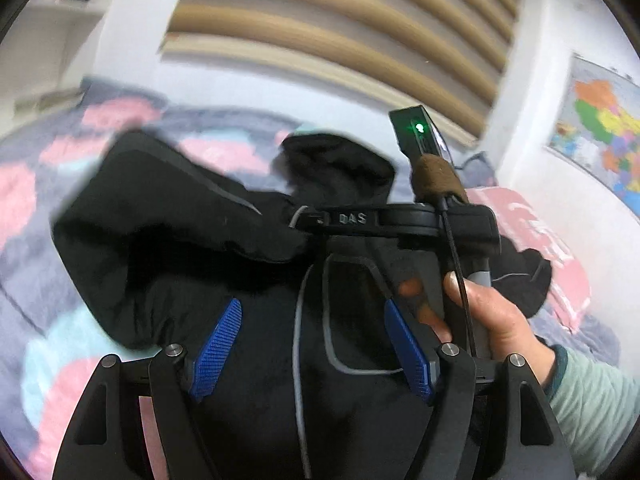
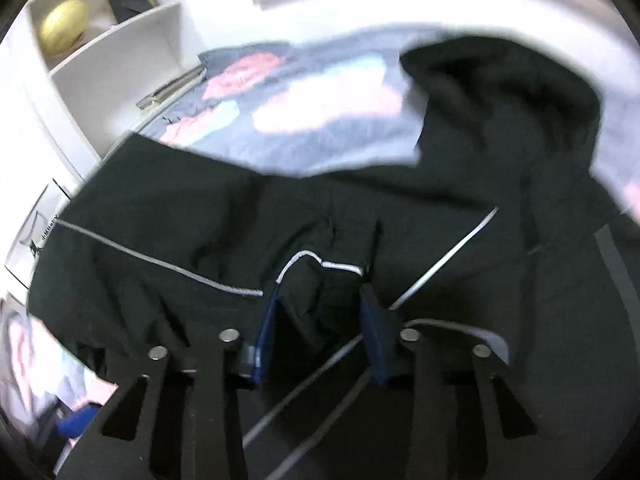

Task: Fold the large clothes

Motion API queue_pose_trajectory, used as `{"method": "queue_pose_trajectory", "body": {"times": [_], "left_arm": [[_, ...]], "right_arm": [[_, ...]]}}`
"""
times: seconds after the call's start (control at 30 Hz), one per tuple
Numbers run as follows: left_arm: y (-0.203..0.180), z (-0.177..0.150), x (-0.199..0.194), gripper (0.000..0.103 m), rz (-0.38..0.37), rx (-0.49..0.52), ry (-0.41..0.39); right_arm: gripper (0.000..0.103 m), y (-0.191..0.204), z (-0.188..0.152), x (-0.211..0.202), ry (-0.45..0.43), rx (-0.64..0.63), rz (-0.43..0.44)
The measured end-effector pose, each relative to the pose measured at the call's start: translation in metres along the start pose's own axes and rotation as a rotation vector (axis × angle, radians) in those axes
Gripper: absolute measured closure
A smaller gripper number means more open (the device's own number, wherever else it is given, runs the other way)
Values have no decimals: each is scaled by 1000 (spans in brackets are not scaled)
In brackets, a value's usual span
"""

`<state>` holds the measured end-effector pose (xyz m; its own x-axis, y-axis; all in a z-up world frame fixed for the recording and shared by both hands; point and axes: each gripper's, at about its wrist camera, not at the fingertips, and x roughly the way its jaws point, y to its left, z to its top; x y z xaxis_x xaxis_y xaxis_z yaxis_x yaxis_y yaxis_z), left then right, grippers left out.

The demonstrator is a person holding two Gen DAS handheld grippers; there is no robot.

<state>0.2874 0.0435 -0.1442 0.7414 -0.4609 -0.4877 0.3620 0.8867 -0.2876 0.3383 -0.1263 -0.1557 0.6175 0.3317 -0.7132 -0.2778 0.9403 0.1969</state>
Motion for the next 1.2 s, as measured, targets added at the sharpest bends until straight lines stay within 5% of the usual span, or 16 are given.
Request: {"method": "queue_pose_trajectory", "body": {"times": [0.23,0.47,0.63,0.9,1.0,1.07,1.2], "left_arm": [[-52,53,-31,28,65,185,-68],[-59,53,57,28,85,148,117],[-23,4,140,28,101,11,319],[-34,-14,149,28,151,96,299],[-33,-13,146,28,154,100,285],[-32,-13,144,28,148,93,280],[-32,-15,142,28,152,97,269]], "right_arm": [[63,-48,9,-117,-176,-38,-201],[63,-141,-40,-159,-122,37,-434],[62,-205,-90,-115,48,174,-425],[57,-228,-110,-93,97,235,-384],[49,-216,-97,-119,51,240,-374],[31,-205,-86,-147,-45,233,-324],[27,-175,-68,-160,-91,158,-311]]}}
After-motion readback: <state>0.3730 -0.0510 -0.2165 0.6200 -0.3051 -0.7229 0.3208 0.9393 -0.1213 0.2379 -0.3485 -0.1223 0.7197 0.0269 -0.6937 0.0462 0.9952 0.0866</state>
